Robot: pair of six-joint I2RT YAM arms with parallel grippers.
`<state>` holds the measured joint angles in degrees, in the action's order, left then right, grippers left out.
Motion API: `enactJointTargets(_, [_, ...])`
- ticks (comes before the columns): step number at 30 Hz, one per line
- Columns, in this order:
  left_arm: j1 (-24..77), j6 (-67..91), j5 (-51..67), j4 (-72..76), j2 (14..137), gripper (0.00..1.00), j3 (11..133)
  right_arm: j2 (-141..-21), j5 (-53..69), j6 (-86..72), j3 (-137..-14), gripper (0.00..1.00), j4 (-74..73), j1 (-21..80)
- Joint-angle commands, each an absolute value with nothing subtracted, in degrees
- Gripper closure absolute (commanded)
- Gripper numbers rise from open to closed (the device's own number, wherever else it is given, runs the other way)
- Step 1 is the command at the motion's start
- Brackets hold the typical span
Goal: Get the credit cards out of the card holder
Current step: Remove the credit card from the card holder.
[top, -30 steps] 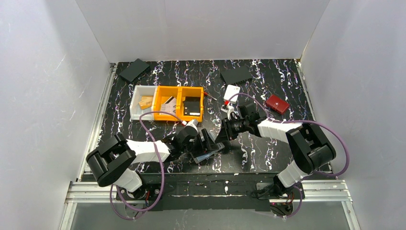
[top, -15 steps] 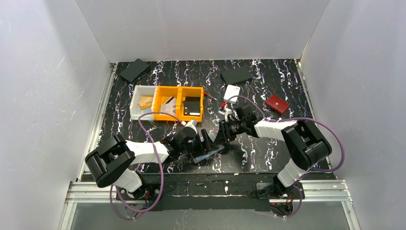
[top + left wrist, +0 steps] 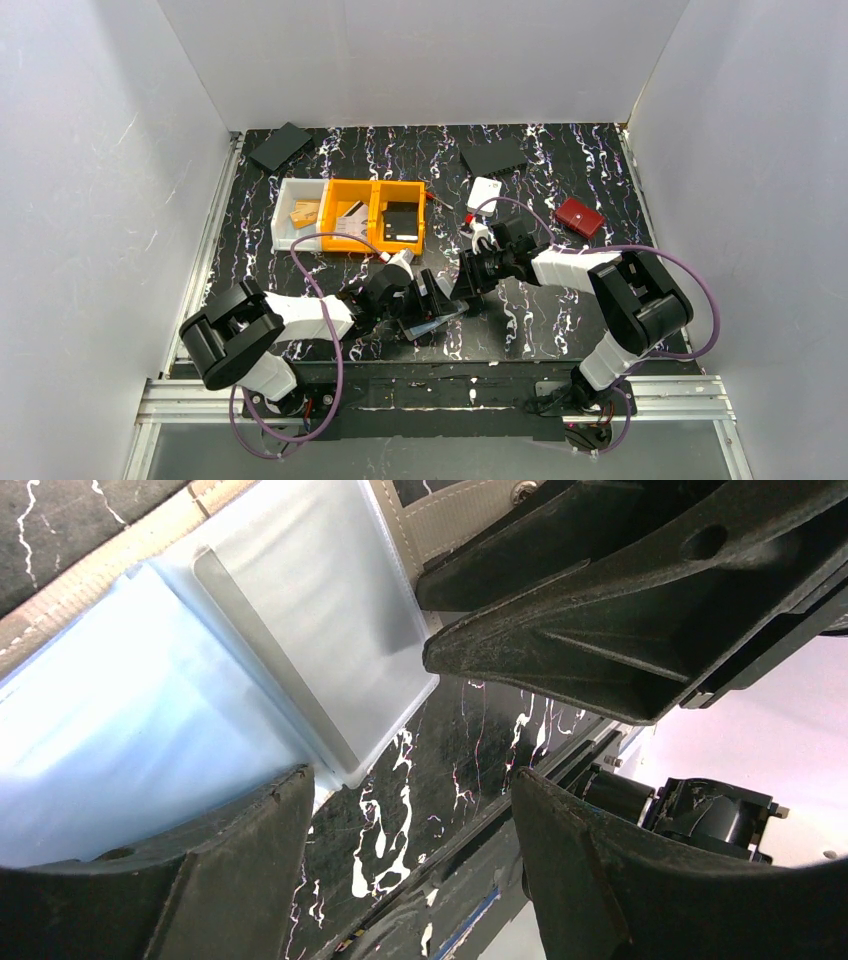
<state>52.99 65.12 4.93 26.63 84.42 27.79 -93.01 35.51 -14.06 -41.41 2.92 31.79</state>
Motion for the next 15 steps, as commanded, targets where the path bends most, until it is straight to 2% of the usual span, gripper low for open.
enactJointTargets(1, [53.0,62.7,4.07,21.18,86.83,0.28,27.41,-93.45,37.03,-12.9,-43.42,0.58,2.84,31.82])
enactJointTargets(15, [53.02,62.52,4.39,21.36,87.8,0.28,27.41,-89.41,36.23,-10.37,-43.46,0.57,2.58,31.81])
